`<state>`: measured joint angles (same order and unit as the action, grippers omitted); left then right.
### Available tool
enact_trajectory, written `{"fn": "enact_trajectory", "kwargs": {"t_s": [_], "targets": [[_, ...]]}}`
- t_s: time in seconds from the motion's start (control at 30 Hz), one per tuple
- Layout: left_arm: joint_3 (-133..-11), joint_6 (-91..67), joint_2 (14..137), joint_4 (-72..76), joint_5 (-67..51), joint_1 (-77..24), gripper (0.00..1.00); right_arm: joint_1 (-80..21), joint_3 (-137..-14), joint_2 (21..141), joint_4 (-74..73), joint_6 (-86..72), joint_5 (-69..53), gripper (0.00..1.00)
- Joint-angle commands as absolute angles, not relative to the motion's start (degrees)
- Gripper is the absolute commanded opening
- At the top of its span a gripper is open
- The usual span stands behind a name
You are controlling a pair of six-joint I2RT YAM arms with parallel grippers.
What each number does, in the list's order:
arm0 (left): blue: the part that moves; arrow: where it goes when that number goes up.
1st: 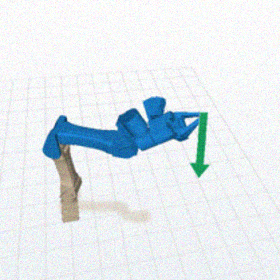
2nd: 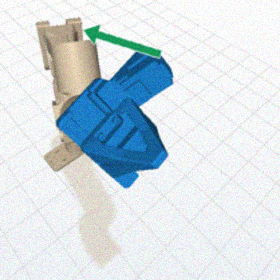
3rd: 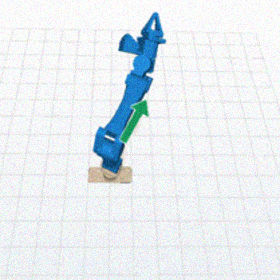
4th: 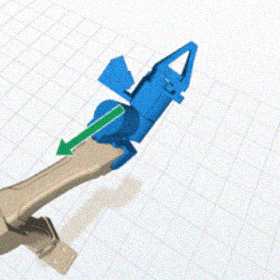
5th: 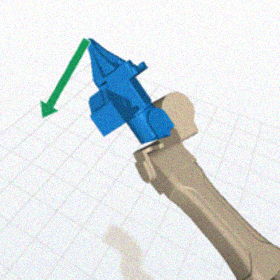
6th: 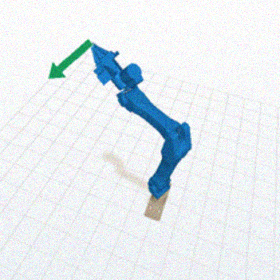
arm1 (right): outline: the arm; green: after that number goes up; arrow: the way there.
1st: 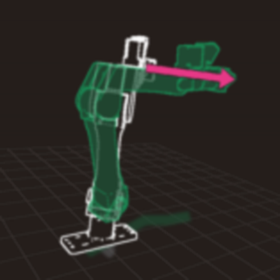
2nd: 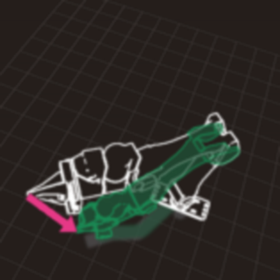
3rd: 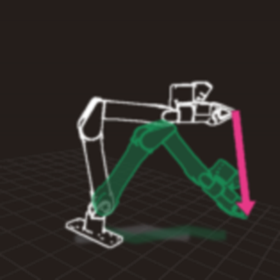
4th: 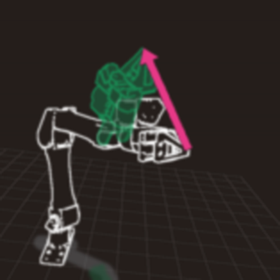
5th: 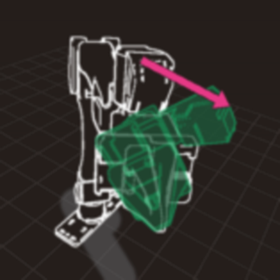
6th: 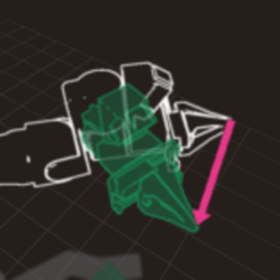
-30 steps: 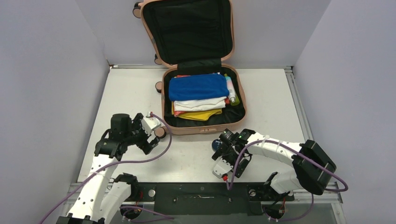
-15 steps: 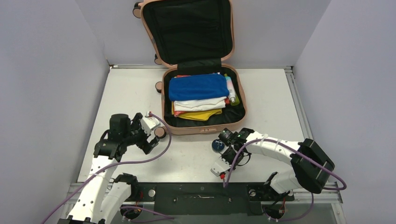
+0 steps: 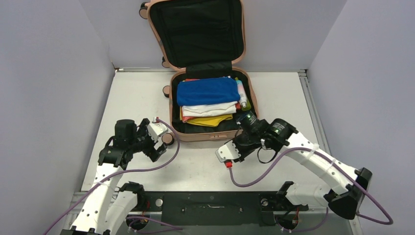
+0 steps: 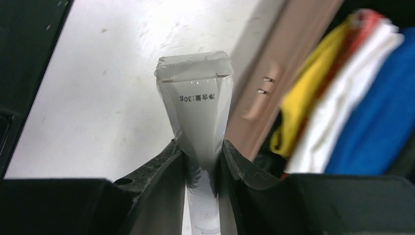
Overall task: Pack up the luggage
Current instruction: Pick up the makeup from the center of the board, then place the makeup in the luggage.
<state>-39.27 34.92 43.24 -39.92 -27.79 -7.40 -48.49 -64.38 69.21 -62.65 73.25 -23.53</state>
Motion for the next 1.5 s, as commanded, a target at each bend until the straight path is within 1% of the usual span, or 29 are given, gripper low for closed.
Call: {"fn": "enact_trajectory", "kwargs": {"t_s": [0.0, 0.13, 0.37, 0.5, 0.63, 0.77, 0.9, 1.07, 1.13, 1.2, 1.23, 1.33, 1.4, 1.47], "targets": [[-40.74, 34.80, 43.07, -37.24, -30.36, -7.03, 0.96, -48.87, -72.44, 64.62, -62.55, 64.06, -26.66, 0.05], [-40.88, 34.80, 43.00, -37.47, -30.51, -7.03, 0.96, -48.82, -75.10, 63.06, -52.11, 55.83, -25.04, 0.05], [-40.91, 35.04, 42.35, -38.28, -32.31, -5.58, 0.96, -48.78, -77.02, 68.19, -35.39, 41.26, -15.31, 0.05], [-40.69, 35.16, 41.92, -38.47, -32.95, -4.80, 0.96, -48.78, -77.32, 73.49, -29.90, 39.33, -10.81, 0.05], [-40.85, 35.16, 42.19, -38.38, -33.05, -4.75, 0.96, -48.28, -75.06, 77.92, -23.15, 42.62, -6.53, 0.05], [-40.62, 35.24, 42.53, -38.11, -33.00, -4.67, 0.96, -46.49, -74.79, 82.93, -23.72, 45.30, -9.42, 0.05], [-40.51, 35.24, 43.03, -37.76, -33.26, -4.73, 0.96, -45.57, -75.29, 88.87, -26.66, 45.80, -12.03, 0.10], [-41.31, 34.90, 45.08, -37.61, -33.92, -4.66, 0.96, -43.50, -75.36, 94.46, -28.23, 45.79, -15.89, 0.11], [-42.03, 34.81, 45.66, -37.61, -34.10, -4.74, 0.96, -42.68, -75.80, 95.64, -29.19, 45.74, -17.58, 0.14], [-43.13, 35.01, 46.34, -37.73, -34.55, -4.87, 0.96, -42.11, -76.30, 96.13, -30.36, 46.09, -19.33, 0.20], [-43.77, 35.10, 46.88, -37.61, -34.77, -5.21, 0.96, -41.91, -76.55, 96.11, -31.09, 46.40, -20.04, 0.27], [-48.31, 38.43, 50.65, -39.39, -31.48, -9.74, 0.96, -41.24, -77.64, 95.64, -32.93, 46.67, -21.33, 0.53], [-51.39, 41.47, 53.40, -40.06, -26.86, -14.34, 0.96, -40.42, -78.77, 95.30, -34.06, 46.56, -22.60, 0.67], [-54.96, 43.89, 56.56, -40.79, -24.95, -18.29, 0.96, -39.04, -79.91, 94.87, -34.74, 45.77, -24.18, 0.79]]}}
